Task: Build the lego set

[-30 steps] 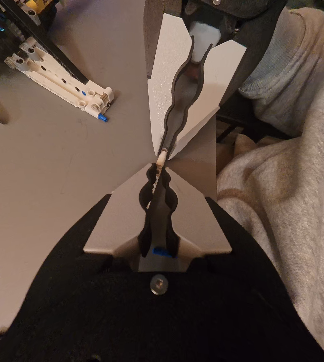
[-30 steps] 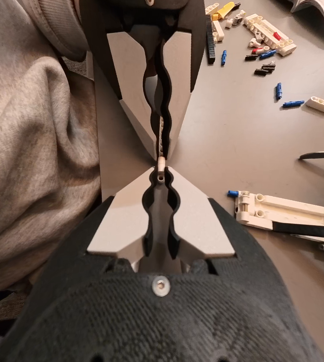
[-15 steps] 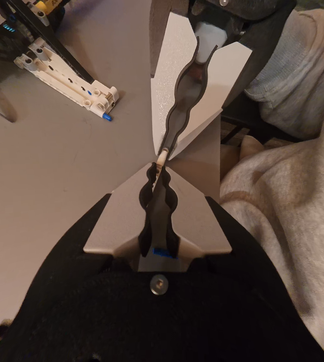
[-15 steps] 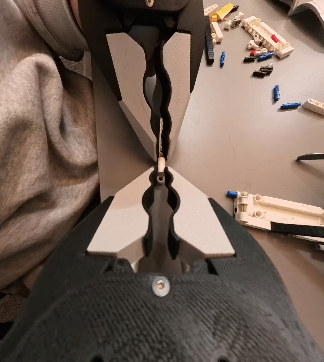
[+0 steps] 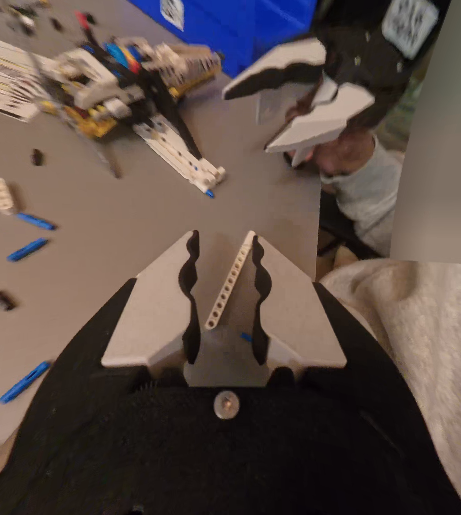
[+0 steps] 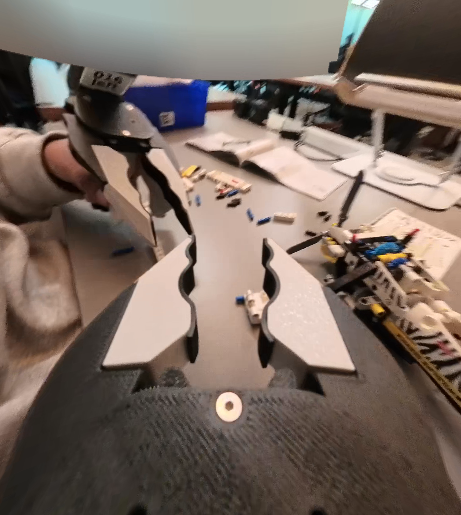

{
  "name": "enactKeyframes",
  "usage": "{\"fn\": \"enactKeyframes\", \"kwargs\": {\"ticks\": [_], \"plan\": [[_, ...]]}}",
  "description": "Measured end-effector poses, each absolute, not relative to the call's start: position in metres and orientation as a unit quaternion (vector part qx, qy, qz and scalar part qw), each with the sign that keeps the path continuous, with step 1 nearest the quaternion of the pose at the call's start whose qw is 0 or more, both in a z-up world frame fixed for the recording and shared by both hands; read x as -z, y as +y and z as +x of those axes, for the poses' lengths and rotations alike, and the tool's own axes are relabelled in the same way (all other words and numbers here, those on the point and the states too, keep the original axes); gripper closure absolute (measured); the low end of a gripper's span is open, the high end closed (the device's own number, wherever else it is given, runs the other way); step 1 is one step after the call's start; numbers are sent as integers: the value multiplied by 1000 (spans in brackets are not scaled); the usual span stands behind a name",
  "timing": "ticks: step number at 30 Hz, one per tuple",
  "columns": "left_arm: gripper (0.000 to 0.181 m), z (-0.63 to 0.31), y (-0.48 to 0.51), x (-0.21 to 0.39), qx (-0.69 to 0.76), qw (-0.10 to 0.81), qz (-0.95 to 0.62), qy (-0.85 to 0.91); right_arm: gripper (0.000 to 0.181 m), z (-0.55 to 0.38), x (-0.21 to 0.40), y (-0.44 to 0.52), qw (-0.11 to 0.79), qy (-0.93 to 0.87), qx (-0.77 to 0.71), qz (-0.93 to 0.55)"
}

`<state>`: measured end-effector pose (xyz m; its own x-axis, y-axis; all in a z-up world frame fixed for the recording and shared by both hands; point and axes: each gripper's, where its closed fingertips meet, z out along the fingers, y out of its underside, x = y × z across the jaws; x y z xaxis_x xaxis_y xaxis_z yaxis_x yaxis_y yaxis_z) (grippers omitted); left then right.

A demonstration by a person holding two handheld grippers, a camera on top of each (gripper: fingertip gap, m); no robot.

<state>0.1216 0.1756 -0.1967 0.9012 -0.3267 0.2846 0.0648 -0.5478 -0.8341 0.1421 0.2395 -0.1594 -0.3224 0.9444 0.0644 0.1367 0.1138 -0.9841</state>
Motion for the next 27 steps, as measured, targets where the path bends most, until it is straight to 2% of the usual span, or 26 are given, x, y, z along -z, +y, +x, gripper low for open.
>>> {"fn": "enactKeyframes", "kwargs": {"ticks": [3, 7, 12, 18, 21, 25, 26, 27], "plan": [[144, 86, 170, 182, 191, 524, -830, 16, 123, 133, 157, 259, 476, -596, -450, -464], [142, 57, 155, 175, 165, 575, -801, -27, 119, 121, 154, 255, 546, -582, -392, -459], [142, 48, 144, 161, 166, 631, -757, -46, 140, 107, 132, 231, 623, -535, -396, -410], [140, 44, 141, 155, 175, 649, -739, -57, 181, 83, 145, 228, 580, -542, -385, -471], [134, 41, 142, 157, 196, 644, -736, -76, 181, 76, 152, 242, 551, -531, -382, -518], [135, 38, 145, 158, 189, 643, -739, -77, 181, 73, 151, 254, 554, -508, -382, -538], [139, 39, 145, 158, 185, 643, -740, -72, 181, 72, 151, 252, 552, -511, -386, -534], [151, 43, 145, 157, 189, 642, -740, -59, 181, 70, 149, 248, 551, -518, -395, -522]]}}
